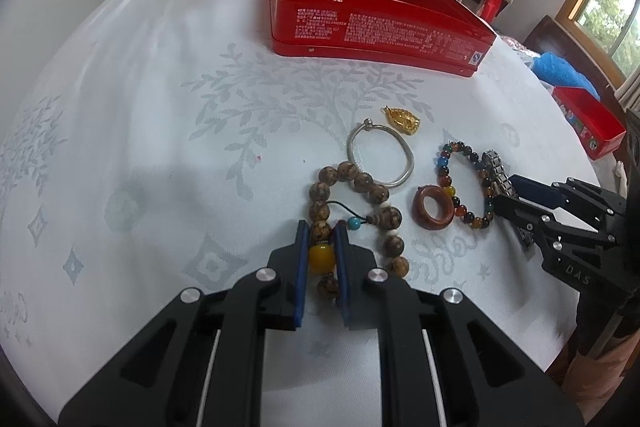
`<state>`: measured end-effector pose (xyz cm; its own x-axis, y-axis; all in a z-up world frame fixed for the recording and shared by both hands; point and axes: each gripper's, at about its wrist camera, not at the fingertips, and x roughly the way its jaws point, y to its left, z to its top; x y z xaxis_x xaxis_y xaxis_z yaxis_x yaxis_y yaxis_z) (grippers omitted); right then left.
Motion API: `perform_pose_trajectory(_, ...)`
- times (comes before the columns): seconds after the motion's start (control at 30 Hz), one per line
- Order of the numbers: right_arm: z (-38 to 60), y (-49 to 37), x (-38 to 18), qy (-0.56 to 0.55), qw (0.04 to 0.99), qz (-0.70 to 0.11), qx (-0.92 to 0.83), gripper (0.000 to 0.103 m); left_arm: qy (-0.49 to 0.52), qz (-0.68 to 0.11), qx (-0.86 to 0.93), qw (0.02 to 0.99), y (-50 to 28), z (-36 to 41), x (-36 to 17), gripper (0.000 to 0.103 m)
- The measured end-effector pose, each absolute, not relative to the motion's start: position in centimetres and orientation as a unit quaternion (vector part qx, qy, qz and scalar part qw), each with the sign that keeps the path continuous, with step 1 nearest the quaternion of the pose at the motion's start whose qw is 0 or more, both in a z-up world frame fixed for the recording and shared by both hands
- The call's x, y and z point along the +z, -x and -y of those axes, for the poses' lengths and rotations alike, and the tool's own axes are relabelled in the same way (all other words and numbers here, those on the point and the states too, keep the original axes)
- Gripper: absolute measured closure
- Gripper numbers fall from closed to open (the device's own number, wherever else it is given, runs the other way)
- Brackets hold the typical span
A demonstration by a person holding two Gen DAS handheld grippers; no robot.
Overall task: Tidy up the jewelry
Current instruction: 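Grasp the wooden bead bracelet with the left gripper while the right gripper grasps the silver wristwatch, then lift the bracelet and wristwatch and carry both over the red tin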
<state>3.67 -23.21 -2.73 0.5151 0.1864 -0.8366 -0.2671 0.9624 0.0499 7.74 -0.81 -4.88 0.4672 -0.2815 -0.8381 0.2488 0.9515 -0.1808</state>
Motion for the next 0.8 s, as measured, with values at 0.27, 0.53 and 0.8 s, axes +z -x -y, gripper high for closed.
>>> perform_pose_trajectory(0.27,25.7,-3.2,-1.4,-0.031,0.870,-0.467,0.152,0.071,0.046,-0.482,-0.161,0.860,-7.6,0.0,-4.0,0.092)
perform_pose_trajectory(0.53,27.2,-2.8,1.0,-0.074,0.874,-0.447,0.177,0.071,0.064,-0.446,-0.181,0.874,-6.8,-0.3,-0.6,0.092)
perform_pose_trajectory(0.8,27.7,-3.2,4.0,-0.080,0.880,-0.425,0.195,0.071,0.066,-0.414,-0.199,0.886,-6.8,-0.1,2.5,0.092)
